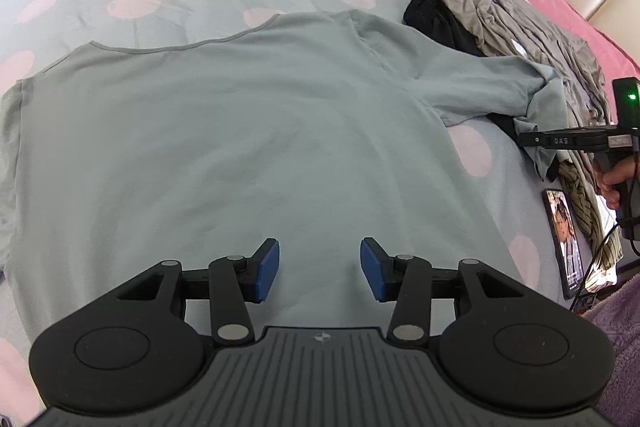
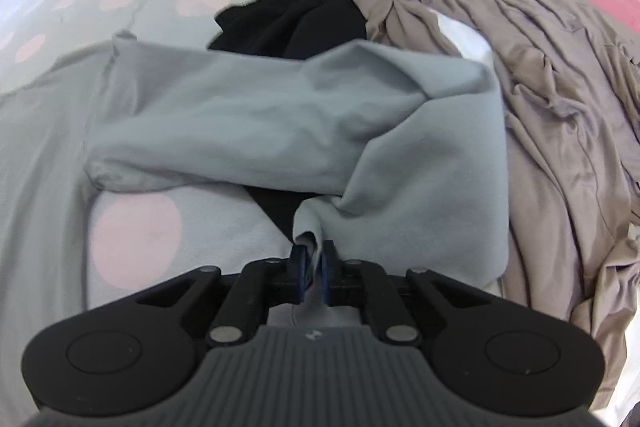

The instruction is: Fold clothes

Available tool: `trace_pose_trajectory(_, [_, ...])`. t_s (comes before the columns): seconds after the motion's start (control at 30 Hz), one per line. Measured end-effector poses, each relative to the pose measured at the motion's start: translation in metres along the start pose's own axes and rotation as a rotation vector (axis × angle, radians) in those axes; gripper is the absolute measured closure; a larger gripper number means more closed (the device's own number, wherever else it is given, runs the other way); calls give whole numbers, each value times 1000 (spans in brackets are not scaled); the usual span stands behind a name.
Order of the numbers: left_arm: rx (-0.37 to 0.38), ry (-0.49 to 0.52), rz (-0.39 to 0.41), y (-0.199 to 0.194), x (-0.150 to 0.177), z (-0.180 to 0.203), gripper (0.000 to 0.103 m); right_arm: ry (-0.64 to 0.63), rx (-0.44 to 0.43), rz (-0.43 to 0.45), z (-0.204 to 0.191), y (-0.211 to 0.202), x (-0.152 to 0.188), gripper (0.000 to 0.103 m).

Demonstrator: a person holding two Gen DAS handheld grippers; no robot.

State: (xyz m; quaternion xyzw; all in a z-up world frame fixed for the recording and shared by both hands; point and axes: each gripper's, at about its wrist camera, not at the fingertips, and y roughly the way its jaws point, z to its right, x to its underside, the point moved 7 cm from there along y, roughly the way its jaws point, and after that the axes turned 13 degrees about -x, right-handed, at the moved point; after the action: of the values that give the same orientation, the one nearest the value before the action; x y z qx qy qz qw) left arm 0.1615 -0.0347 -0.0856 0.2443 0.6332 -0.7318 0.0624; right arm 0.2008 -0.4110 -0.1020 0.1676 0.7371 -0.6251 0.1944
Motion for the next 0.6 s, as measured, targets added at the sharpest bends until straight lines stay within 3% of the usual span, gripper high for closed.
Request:
trace_pose_trajectory(0.2, [16,-5,24,-9,-1,1,60,-71,-81,78,-49,-30,-2,95])
trace_pose_trajectory(0.6, [36,2,79,-35,5,8,60,-345,-390,116,-184,-94,54,95])
